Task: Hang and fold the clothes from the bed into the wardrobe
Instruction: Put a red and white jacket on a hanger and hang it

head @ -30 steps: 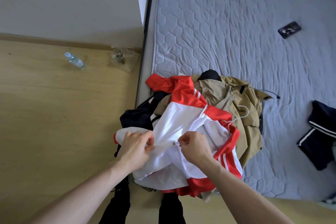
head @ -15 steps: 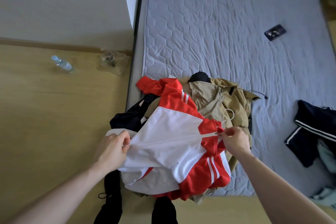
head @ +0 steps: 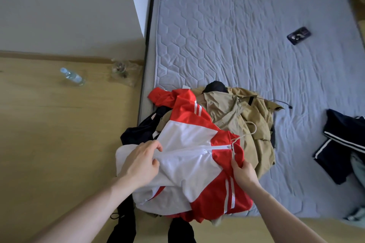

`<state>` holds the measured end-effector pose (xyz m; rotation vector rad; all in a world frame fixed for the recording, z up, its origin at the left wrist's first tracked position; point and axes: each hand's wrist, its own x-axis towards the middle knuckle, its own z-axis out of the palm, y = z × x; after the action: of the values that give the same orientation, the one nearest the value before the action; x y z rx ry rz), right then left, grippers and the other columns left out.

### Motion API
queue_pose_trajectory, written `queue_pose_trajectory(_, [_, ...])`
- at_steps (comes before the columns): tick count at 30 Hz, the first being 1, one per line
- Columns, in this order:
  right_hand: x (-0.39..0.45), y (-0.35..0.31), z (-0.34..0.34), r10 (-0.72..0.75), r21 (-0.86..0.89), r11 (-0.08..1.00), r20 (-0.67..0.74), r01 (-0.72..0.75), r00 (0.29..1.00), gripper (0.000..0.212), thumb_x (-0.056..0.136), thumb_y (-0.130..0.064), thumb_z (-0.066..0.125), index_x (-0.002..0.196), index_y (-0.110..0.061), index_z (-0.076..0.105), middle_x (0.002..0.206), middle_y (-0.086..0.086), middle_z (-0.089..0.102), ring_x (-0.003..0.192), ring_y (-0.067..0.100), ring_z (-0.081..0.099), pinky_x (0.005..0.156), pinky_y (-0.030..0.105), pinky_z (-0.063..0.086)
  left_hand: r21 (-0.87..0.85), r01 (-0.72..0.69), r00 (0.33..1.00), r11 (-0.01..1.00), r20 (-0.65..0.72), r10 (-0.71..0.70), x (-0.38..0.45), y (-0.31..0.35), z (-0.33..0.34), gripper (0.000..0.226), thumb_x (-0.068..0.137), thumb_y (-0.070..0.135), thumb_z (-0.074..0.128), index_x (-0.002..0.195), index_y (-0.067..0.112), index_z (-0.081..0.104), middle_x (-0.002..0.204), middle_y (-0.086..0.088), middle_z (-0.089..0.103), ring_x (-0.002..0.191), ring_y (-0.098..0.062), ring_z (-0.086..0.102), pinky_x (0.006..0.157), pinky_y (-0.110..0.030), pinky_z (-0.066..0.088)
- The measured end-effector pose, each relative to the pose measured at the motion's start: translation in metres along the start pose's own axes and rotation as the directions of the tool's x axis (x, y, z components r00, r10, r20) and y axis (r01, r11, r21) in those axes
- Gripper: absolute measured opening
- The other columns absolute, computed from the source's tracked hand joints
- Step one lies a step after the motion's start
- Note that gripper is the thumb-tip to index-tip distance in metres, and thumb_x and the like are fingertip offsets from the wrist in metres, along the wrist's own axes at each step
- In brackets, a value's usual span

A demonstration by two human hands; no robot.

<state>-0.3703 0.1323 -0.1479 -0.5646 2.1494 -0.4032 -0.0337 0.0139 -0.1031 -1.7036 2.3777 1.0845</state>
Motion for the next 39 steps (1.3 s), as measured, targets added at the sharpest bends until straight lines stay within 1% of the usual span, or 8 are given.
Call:
queue_pose_trajectory(11, [-0.136,-0.157,-0.051,-0.653,0.115,0.756,0.072,0.644,0.754,0.032,0.099,-0.036,0.063,0.069,-0.031,0.053,0.069,-0.010,0.057,0.063,0.004,0.052,0.060,0.024,0.043,-0.178,-0.063,0.964,0.982,-0.267,0.013,-0.067,0.070,-0.129,0.052,0.079,0.001,0.069,0.122,0.026,0.053,0.134,0.017,0.046,0.113,-0.013,0.057,0.089,-0.039,0.054])
queue_pose_trajectory(15, [-0.206,-0.229,-0.076,-0.761,0.128,0.641,0.229,0.757,0.607,0.029,0.098,-0.037,0.064,0.080,-0.014,0.065,0.082,0.002,0.066,0.076,0.019,0.064,0.073,0.041,0.053,-0.034,-0.073,0.870,0.997,-0.490,0.047,-0.114,0.091,-0.214,0.075,0.070,-0.001,0.077,0.140,0.011,0.053,0.147,-0.002,0.047,0.134,-0.026,0.048,0.111,-0.042,0.042])
queue_pose_trajectory(18, [-0.258,-0.285,-0.084,-0.829,0.118,0.525,0.297,0.843,0.474,0.034,0.098,-0.048,0.061,0.079,-0.020,0.063,0.078,-0.002,0.060,0.072,0.015,0.060,0.069,0.033,0.050,0.103,-0.030,0.810,0.994,-0.580,0.085,-0.152,0.094,-0.283,0.079,0.073,0.013,0.080,0.145,0.022,0.050,0.151,0.002,0.045,0.135,-0.025,0.045,0.109,-0.043,0.039])
queue_pose_trajectory(22, [-0.326,-0.358,-0.078,-0.869,0.087,0.378,0.377,0.922,0.321,0.030,0.097,-0.055,0.058,0.085,-0.029,0.065,0.080,-0.001,0.060,0.073,0.016,0.061,0.068,0.033,0.050,0.208,-0.027,0.815,0.978,-0.562,0.142,-0.204,0.072,-0.364,0.034,0.086,0.031,0.069,0.121,0.034,0.066,0.120,0.017,0.066,0.120,-0.014,0.057,0.107,-0.041,0.036])
queue_pose_trajectory(26, [-0.394,-0.423,-0.056,-0.863,0.105,0.303,0.452,0.947,0.226,0.042,0.093,-0.064,0.059,0.086,-0.023,0.066,0.077,-0.006,0.064,0.068,0.011,0.060,0.064,0.032,0.050,-0.098,-0.059,0.849,0.993,-0.528,-0.002,-0.268,0.039,-0.430,0.003,0.093,0.030,0.063,0.090,0.030,0.062,0.082,0.013,0.065,0.078,-0.007,0.062,0.072,-0.035,0.051])
queue_pose_trajectory(29, [-0.442,-0.462,-0.031,-0.832,0.133,0.278,0.527,0.951,0.170,0.056,0.089,-0.074,0.060,0.091,-0.018,0.067,0.070,-0.010,0.056,0.062,0.004,0.049,0.059,0.026,0.043,-0.257,-0.089,0.764,0.962,-0.637,-0.100,-0.319,0.010,-0.472,0.017,0.088,0.035,0.061,0.082,0.019,0.060,0.071,0.003,0.059,0.068,-0.015,0.055,0.065,-0.035,0.046])
queue_pose_trajectory(35, [-0.508,-0.530,0.025,-0.793,0.095,0.130,0.607,0.987,0.046,0.031,0.088,-0.054,0.070,0.105,-0.028,0.070,0.086,-0.013,0.072,0.084,-0.006,0.063,0.084,0.027,0.056,-0.249,-0.063,0.580,0.967,-0.797,-0.167,-0.402,-0.058,-0.548,0.008,0.083,0.029,0.060,0.080,0.021,0.059,0.066,0.008,0.056,0.062,-0.011,0.053,0.062,-0.035,0.045])
queue_pose_trajectory(39, [-0.547,-0.566,0.075,-0.829,0.034,-0.034,0.557,0.999,-0.047,0.028,0.095,-0.048,0.062,0.086,-0.022,0.064,0.071,-0.004,0.058,0.065,-0.003,0.046,0.067,0.029,0.047,-0.203,-0.003,0.478,0.979,-0.860,-0.177,-0.453,-0.105,-0.585,0.011,0.082,0.029,0.062,0.076,0.024,0.054,0.066,0.008,0.055,0.062,-0.011,0.052,0.062,-0.034,0.045])
